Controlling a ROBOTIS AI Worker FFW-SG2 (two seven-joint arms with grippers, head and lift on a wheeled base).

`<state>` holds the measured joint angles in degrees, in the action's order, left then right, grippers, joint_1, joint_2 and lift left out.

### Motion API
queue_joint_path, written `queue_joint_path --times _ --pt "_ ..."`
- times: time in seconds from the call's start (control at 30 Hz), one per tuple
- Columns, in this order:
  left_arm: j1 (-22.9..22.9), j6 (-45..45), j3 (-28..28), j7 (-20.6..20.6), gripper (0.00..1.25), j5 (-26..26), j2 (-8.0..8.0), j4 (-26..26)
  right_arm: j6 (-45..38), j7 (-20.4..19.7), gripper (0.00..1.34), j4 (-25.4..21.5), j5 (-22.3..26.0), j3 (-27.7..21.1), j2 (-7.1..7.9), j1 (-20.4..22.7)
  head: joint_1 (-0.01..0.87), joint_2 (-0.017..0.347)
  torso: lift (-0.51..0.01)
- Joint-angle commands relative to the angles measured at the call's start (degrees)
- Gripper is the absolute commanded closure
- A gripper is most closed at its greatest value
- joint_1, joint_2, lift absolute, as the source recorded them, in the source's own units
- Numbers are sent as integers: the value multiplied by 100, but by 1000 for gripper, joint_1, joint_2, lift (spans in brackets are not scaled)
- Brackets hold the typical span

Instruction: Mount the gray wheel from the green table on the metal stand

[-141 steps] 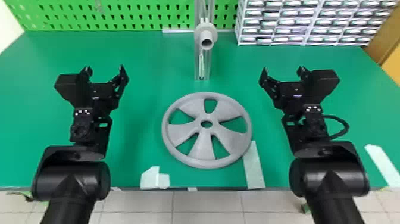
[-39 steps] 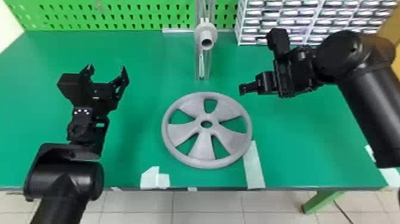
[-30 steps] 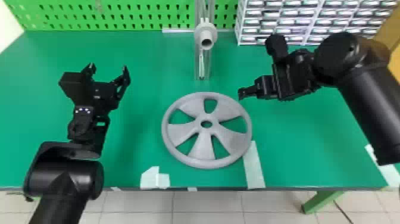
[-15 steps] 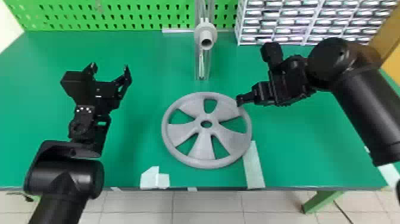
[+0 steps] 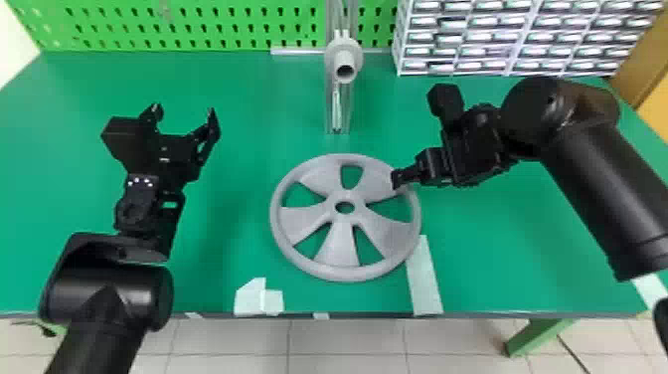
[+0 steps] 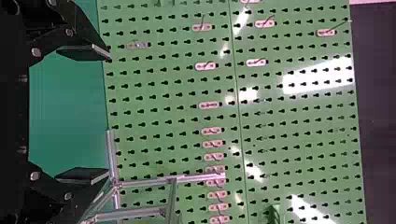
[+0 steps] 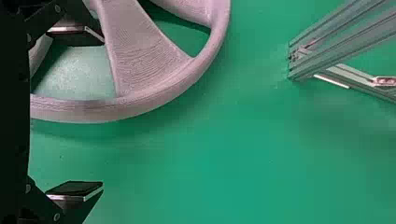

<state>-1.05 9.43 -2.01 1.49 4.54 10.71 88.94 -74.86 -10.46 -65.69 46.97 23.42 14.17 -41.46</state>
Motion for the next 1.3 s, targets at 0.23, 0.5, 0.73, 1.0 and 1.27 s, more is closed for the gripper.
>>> queue_joint_path --times 0.23,0.5,0.73,1.0,1.27 --pt "0 6 -1 0 374 3 10 1 33 0 205 162 -83 181 16 -38 867 52 -100" --pt "-9 -2 -1 0 374 3 10 -8 60 0 206 232 -135 234 -10 -38 867 52 -100" --pt "-9 -2 -1 0 374 12 10 1 69 0 206 268 -127 313 -19 -38 867 52 -100" --pt "-18 -2 -1 0 375 12 28 1 69 0 206 276 -65 603 -10 -90 867 52 -100" --pt "-9 -2 -10 0 377 12 46 1 60 0 208 285 -48 655 25 -117 867 52 -100"
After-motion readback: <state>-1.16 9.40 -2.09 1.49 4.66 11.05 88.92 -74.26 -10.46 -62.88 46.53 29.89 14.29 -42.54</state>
